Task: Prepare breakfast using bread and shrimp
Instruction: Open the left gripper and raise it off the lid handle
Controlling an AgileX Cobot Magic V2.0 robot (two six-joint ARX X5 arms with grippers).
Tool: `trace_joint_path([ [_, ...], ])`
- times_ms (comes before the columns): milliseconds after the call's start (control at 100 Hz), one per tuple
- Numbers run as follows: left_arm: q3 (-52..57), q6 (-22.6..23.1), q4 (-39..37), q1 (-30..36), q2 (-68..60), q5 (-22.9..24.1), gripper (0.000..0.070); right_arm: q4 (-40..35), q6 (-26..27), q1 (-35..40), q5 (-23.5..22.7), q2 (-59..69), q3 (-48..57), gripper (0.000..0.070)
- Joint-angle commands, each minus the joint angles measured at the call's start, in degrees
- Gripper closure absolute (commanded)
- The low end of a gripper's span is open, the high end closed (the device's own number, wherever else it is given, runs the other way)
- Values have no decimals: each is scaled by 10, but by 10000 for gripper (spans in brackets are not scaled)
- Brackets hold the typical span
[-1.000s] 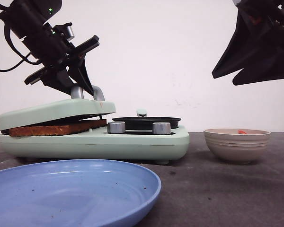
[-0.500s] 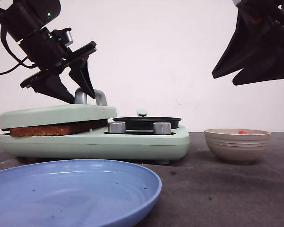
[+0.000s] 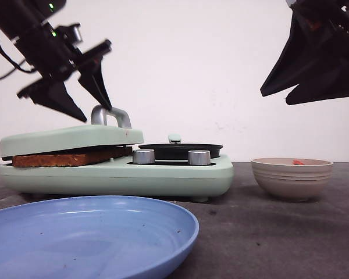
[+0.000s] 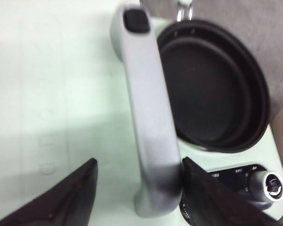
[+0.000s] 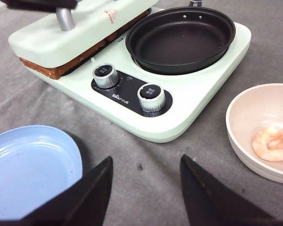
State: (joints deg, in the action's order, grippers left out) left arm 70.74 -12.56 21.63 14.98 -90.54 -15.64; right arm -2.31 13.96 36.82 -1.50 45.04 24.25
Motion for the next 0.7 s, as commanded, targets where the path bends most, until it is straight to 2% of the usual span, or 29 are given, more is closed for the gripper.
trace_joint_path([
  [0, 5, 10, -6, -5, 16, 7, 415, 5, 7, 5, 0, 2, 3, 424],
  [400, 5, 17, -7, -11, 158, 6, 416, 5, 12, 5, 0, 2, 3, 424],
  [690, 5, 45, 3, -11, 275, 7, 416, 6, 23, 5, 0, 2, 3, 423],
])
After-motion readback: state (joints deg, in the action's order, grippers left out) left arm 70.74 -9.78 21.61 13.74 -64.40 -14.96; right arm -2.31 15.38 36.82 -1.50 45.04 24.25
